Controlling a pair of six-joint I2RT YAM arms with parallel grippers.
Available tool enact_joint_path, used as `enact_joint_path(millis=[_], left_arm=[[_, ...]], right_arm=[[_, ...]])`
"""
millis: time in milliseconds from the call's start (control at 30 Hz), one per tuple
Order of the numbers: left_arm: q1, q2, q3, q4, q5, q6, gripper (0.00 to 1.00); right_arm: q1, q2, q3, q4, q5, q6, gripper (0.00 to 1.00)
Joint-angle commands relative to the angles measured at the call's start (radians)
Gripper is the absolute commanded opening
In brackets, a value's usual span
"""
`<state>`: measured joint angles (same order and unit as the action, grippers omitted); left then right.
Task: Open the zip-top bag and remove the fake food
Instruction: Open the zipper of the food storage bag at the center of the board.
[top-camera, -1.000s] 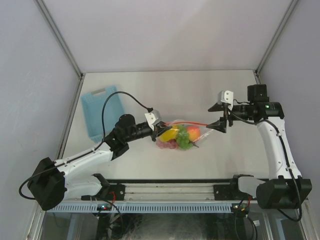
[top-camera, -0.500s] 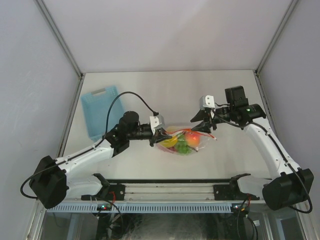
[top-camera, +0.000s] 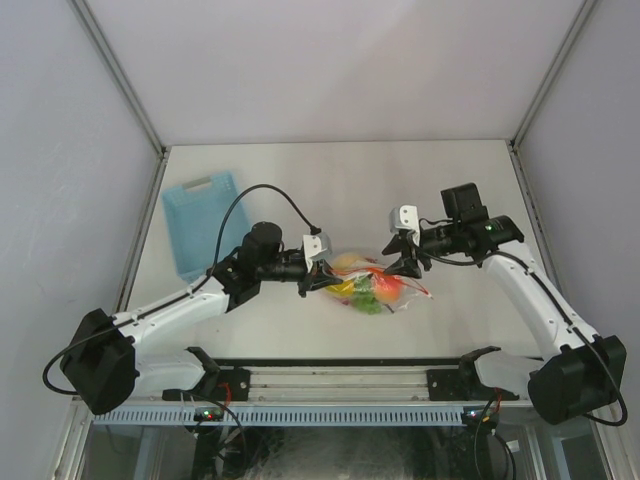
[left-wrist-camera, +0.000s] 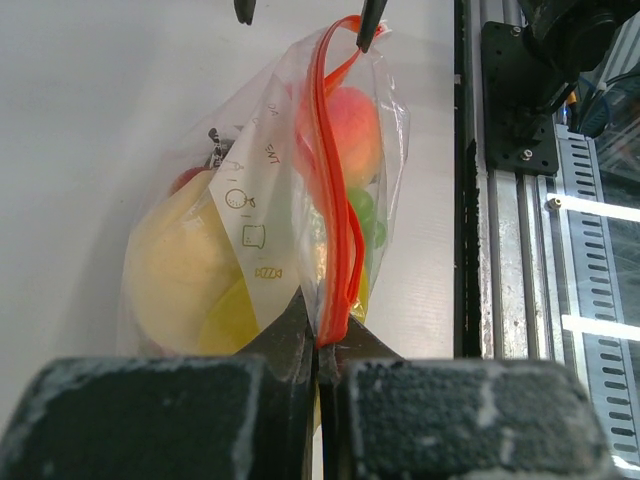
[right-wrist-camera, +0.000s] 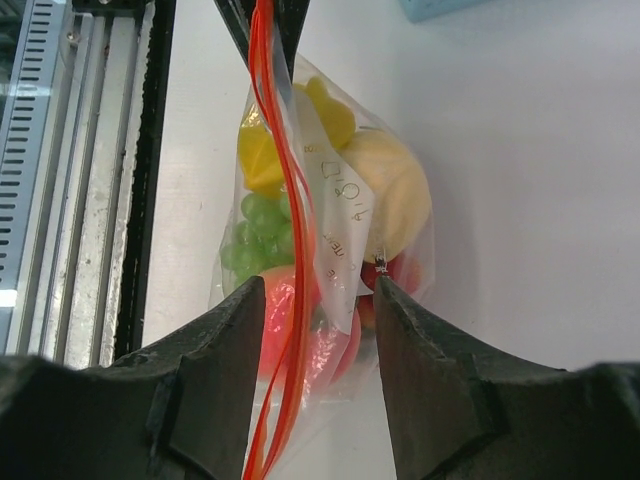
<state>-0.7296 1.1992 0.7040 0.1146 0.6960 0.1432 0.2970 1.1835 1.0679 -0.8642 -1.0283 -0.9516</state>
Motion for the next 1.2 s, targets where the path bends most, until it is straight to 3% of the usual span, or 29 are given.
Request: enact_joint_path(millis=[0, 100, 400, 700, 833, 967, 1000, 1100, 1167], left_arm=[[0.006, -0.011, 0.061, 0.017, 0.017, 0.007, 0.00], [0.006, -0.014, 0.059, 0.025, 0.020, -0.001, 0.00], [0.006, -0.013, 0.059, 0.043, 0.029, -0.020, 0.00], [0.006, -0.010, 0.061, 0.064, 0.033, -0.021, 0.00], [0.019, -0.006, 0.080, 0.026, 0.036, 0.015, 0.00], [0.059, 0.005, 0.116, 0.003, 0.004, 0.056, 0.00], [0.067, 0.015, 0.131, 0.009, -0.026, 0.060, 0.04], [0.077, 0.079, 0.232, 0.054, -0.187, -0.016, 0.34], [0.081, 0.156, 0.351, 0.065, -0.226, -0.070, 0.45]], right_arm=[[0.013, -0.033, -0.003, -0.022, 0.007, -0.063, 0.47], [0.019, -0.040, -0.014, -0.007, 0.024, -0.056, 0.46], [0.066, -0.036, -0.042, 0.129, 0.194, 0.038, 0.28], [0.135, -0.018, -0.072, 0.201, 0.290, 0.061, 0.33], [0.138, -0.003, -0.066, 0.245, 0.310, 0.115, 0.02], [0.108, 0.003, -0.016, 0.244, 0.275, 0.195, 0.00], [0.098, 0.003, -0.001, 0.254, 0.263, 0.226, 0.00], [0.030, 0.015, 0.068, 0.315, 0.231, 0.370, 0.00], [-0.030, 0.034, 0.129, 0.362, 0.225, 0.470, 0.00]])
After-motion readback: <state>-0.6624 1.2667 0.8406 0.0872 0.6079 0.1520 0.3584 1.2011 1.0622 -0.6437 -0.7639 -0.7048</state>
